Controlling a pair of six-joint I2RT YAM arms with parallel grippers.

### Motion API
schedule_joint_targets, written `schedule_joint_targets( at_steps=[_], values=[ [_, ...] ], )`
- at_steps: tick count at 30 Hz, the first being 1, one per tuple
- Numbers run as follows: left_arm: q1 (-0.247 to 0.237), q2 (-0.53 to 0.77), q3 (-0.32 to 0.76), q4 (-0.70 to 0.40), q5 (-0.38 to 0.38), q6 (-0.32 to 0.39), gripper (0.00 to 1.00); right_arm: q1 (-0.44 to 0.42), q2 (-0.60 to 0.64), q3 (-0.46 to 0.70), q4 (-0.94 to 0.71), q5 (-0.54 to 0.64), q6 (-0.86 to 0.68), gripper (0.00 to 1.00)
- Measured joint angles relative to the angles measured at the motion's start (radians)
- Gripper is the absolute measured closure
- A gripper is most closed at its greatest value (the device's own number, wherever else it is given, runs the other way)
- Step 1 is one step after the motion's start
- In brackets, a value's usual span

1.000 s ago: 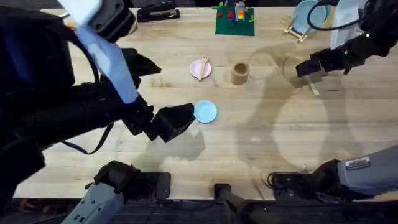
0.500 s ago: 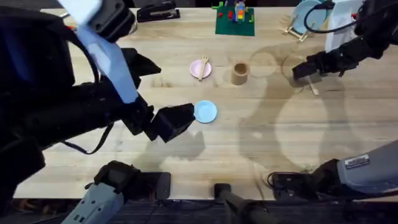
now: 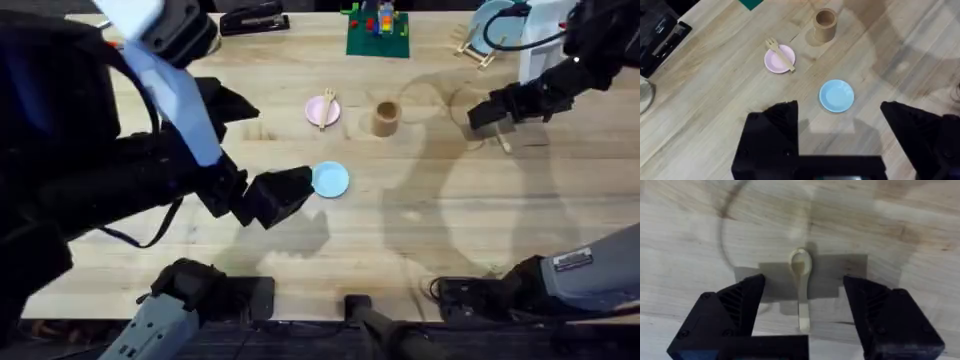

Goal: Pick up a utensil and set it on the pink plate, then put the other utensil in the container.

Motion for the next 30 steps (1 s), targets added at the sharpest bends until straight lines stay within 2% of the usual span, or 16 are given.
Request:
schedule_joint_targets(
  at_steps=[14, 18, 23, 27, 30],
  values=[
    [0.000, 0.000, 0.000, 0.000, 0.000, 0.000, 0.006, 0.007, 0.000, 0.004, -0.034, 0.013, 0.017, 0.045],
    [0.000, 0.000, 0.000, 0.000, 0.000, 0.000, 0.006, 0.008, 0.000, 0.004, -0.036, 0.012, 0.016, 0.108],
    [0.000, 0.000, 0.000, 0.000, 0.000, 0.000, 0.006, 0.017, 0.000, 0.004, -0.052, 0.010, 0.012, 0.454],
    [0.000, 0.000, 0.000, 0.000, 0.000, 0.000, 0.006, 0.017, 0.000, 0.006, -0.059, 0.016, 0.008, 0.629],
    [0.000, 0.000, 0.000, 0.000, 0.000, 0.000, 0.006, 0.017, 0.000, 0.007, -0.067, 0.025, 0.003, 0.871]
  ],
)
